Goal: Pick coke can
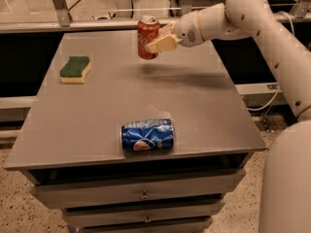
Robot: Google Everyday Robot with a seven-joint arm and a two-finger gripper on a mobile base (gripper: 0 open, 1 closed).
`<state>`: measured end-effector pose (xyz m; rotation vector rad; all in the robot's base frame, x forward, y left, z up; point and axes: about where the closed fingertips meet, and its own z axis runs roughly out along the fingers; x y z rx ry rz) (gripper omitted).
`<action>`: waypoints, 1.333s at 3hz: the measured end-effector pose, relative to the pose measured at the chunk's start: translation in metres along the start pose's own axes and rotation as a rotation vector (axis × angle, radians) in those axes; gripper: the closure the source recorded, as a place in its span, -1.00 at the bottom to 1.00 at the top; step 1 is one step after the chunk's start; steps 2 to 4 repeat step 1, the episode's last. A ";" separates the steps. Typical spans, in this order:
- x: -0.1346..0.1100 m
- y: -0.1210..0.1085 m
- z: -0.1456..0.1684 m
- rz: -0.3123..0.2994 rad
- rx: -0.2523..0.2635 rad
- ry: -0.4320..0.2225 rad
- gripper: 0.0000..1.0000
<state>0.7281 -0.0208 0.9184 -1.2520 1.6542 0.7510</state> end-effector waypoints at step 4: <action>-0.029 0.022 -0.036 -0.066 -0.046 -0.053 1.00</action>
Offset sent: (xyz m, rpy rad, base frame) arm 0.0000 0.0000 0.0000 0.0000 0.0000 0.0000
